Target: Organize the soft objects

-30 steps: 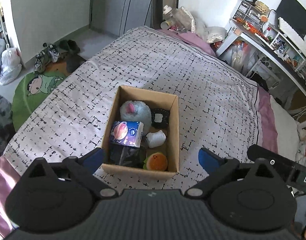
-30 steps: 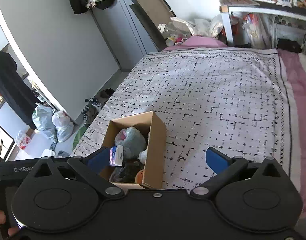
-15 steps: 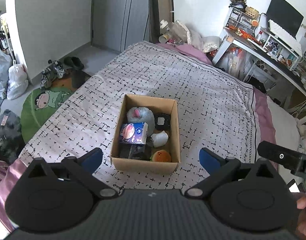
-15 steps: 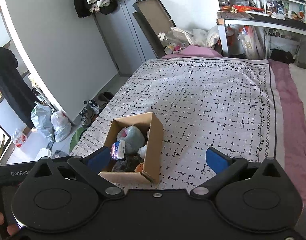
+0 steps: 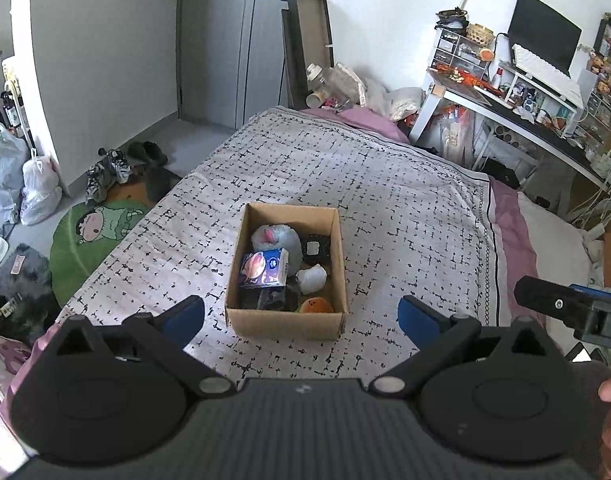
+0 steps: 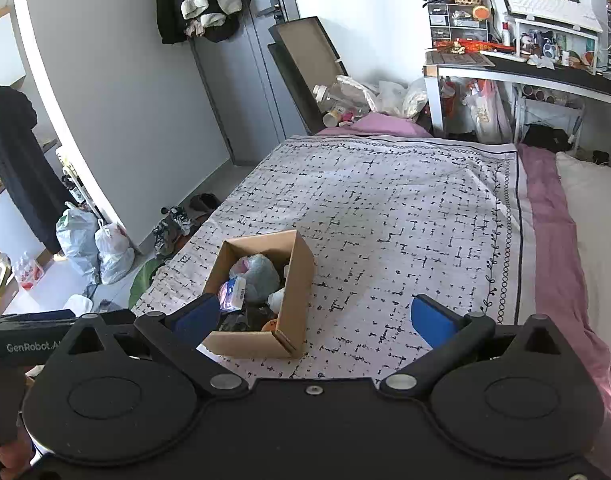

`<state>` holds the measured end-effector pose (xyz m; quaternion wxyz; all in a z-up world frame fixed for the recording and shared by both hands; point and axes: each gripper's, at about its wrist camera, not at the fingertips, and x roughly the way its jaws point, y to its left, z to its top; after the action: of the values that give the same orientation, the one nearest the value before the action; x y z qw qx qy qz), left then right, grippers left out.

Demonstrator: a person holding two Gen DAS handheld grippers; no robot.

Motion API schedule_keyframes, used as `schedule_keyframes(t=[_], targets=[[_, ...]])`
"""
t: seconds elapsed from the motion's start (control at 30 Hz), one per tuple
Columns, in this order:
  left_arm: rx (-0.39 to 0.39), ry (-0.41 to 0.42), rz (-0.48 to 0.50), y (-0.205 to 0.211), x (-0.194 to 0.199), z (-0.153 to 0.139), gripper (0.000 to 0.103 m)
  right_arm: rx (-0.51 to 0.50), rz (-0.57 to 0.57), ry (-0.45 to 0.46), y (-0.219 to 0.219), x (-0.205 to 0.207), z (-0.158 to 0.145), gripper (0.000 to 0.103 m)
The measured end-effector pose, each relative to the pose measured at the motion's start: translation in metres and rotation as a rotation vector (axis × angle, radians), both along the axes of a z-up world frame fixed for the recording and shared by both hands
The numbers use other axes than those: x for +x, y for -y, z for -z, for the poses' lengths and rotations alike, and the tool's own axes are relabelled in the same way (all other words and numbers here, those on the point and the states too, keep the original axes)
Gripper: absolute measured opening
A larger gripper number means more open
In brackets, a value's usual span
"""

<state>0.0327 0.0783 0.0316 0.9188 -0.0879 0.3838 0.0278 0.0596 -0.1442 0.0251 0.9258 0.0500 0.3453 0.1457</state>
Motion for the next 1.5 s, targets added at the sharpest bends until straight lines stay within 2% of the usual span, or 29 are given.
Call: schedule_keyframes(t=[0.5, 0.67, 0.83, 1.07, 1.5], targets=[[0.019, 0.029, 0.007, 0.008, -0.041, -0.005, 0.102, -0.046, -0.021, 0.032, 0.001, -0.033, -0.007, 0.103], [-0.012, 0.045, 0.021, 0.004, -0.054, -0.008, 0.102, -0.042, -0.018, 0.036, 0.005, -0.039, -0.007, 0.103], [0.028, 0.049, 0.009, 0.003, -0.059, -0.011, 0.102, -0.065, -0.008, 0.040, 0.004, -0.042, -0.007, 0.103], [0.045, 0.060, 0.018, 0.007, -0.064, -0.014, 0.102, -0.082, -0.011, 0.051, 0.000, -0.046, -0.008, 0.103], [0.044, 0.056, 0.034, 0.012, -0.064, -0.013, 0.102, -0.109, 0.017, 0.057, 0.001, -0.045, -0.005, 0.103]])
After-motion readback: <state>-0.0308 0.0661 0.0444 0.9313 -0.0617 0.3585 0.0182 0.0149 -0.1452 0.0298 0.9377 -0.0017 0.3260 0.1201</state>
